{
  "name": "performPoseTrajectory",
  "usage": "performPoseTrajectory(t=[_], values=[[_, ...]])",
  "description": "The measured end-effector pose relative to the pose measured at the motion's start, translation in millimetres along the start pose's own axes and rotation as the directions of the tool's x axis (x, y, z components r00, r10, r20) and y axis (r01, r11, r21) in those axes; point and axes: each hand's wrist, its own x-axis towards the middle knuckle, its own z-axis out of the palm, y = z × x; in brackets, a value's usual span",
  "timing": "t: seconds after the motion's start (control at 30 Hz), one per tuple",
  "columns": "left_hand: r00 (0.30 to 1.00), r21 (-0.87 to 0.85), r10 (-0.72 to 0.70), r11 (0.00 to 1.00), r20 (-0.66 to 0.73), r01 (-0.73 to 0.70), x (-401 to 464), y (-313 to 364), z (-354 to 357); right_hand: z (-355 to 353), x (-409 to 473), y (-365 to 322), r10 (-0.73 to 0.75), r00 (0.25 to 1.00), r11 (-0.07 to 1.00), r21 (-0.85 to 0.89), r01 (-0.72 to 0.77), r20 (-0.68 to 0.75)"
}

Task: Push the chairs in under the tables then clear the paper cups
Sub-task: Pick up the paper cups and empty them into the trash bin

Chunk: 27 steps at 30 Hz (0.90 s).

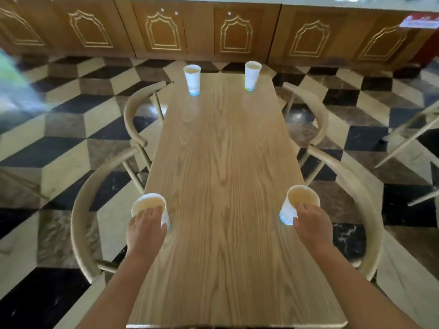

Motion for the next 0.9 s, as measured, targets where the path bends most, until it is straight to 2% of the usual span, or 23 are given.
performPoseTrajectory(t=[0.27,0.5,0.63,0.77,0.9], values=[[1.000,-0.024,0.022,0.999,-0.020,-0.022,7.2,6.0,4.8,-0.8,-3.8,3.6,-0.059,0.991,0.997,0.043,0.064,-0.120],[0.947,-0.062,0.315,0.946,-0.060,-0.318,2.5,59.8,-1.0,-18.2,-30.7,1.2,-0.051,0.978,0.996,0.056,0.063,-0.203],[0.843,-0.102,0.534,0.836,-0.074,-0.539,-3.9,108.8,6.2,-29.6,-68.7,2.3,0.051,0.970,0.993,0.113,-0.024,-0.236],[0.732,-0.207,0.677,0.707,-0.079,-0.676,-19.4,161.2,17.9,-36.7,-111.7,13.2,0.197,0.939,0.972,0.182,-0.149,-0.282],[0.591,-0.213,0.798,0.562,-0.114,-0.799,-50.7,205.1,20.2,-43.9,-146.9,33.2,0.264,0.918,0.958,0.192,-0.214,-0.297]])
